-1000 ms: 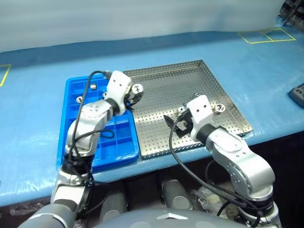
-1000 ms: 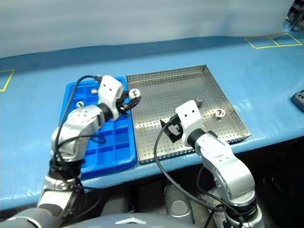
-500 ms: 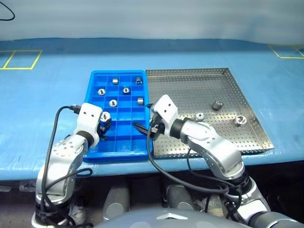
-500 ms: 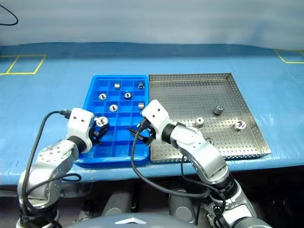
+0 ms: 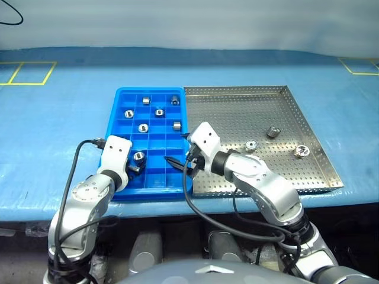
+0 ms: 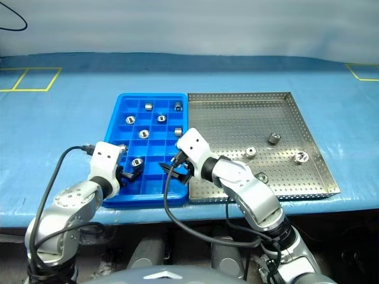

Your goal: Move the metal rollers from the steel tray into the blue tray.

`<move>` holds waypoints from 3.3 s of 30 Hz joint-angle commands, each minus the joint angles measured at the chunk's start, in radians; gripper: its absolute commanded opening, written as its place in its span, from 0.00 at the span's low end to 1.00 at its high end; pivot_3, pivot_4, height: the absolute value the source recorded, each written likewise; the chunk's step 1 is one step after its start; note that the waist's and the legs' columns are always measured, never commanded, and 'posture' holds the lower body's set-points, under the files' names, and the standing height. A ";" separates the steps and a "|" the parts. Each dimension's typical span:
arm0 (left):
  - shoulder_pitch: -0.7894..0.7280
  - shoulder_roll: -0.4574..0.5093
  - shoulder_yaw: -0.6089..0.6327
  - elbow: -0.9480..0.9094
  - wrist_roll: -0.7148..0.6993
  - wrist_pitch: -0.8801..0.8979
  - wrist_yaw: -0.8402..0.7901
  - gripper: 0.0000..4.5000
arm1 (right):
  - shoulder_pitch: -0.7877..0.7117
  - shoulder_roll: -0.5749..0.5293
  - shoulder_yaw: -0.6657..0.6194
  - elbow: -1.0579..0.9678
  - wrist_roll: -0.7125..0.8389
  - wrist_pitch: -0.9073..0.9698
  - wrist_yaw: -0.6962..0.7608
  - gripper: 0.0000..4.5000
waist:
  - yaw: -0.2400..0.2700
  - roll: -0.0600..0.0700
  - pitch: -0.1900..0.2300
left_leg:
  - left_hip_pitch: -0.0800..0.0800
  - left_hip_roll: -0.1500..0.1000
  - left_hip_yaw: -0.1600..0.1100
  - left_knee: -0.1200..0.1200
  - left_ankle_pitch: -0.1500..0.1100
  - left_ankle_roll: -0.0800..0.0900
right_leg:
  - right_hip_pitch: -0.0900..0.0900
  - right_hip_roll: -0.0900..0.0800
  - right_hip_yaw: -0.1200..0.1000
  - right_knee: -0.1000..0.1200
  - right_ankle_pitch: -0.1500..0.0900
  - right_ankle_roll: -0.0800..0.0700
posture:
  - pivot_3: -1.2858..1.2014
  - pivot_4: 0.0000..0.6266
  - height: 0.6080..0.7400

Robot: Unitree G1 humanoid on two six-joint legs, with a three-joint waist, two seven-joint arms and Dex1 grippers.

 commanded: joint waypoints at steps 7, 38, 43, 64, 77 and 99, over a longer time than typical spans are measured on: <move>-0.212 -0.006 -0.152 0.189 -0.027 -0.365 -0.128 1.00 | 0.129 0.067 -0.336 -0.175 -0.043 0.140 -0.254 1.00 | -0.027 0.000 -0.001 | 0.000 0.000 0.002 -0.002 0.000 0.000 | -0.001 0.000 0.002 0.000 0.000 0.000 | 0.45 0.24 1.00; -0.861 -0.395 -0.336 1.515 0.183 -0.861 -0.168 1.00 | 0.430 0.082 -0.451 -0.458 -0.041 0.206 -0.349 1.00 | -0.335 0.002 -0.001 | -0.001 -0.001 0.000 -0.003 0.000 0.001 | -0.002 0.001 0.005 -0.001 0.001 0.005 | 0.37 0.24 1.00; -0.840 -0.382 -0.324 1.506 0.198 -0.826 -0.174 1.00 | 0.419 0.081 -0.445 -0.452 -0.040 0.207 -0.348 1.00 | -0.341 0.002 0.000 | -0.001 -0.001 0.001 -0.004 -0.001 0.001 | -0.002 0.001 0.005 -0.001 0.001 0.006 | 0.37 0.24 1.00; -0.615 -0.308 -0.250 1.062 0.140 -0.665 -0.248 0.37 | 0.364 0.083 -0.398 -0.389 -0.036 0.200 -0.334 1.00 | -0.333 0.002 0.000 | 0.001 -0.001 0.000 -0.008 -0.001 0.001 | -0.003 0.001 0.006 -0.001 0.001 0.007 | 0.40 0.24 1.00; -0.290 0.073 -0.020 0.263 -0.008 -0.488 -0.331 0.37 | 0.115 0.046 -0.222 -0.172 -0.009 0.135 -0.196 1.00 | -0.205 0.003 0.000 | 0.007 0.000 0.000 -0.012 0.000 0.001 | -0.002 0.002 0.007 0.001 0.000 0.006 | 0.52 0.24 1.00; 0.321 0.080 0.212 -0.278 -0.109 -0.073 -0.074 0.37 | -0.159 0.035 0.094 0.148 -0.031 -0.143 0.163 1.00 | 0.073 -0.004 0.003 | 0.010 0.002 0.000 -0.012 -0.001 -0.002 | 0.004 0.000 -0.002 -0.001 -0.007 -0.004 | 0.65 0.24 1.00</move>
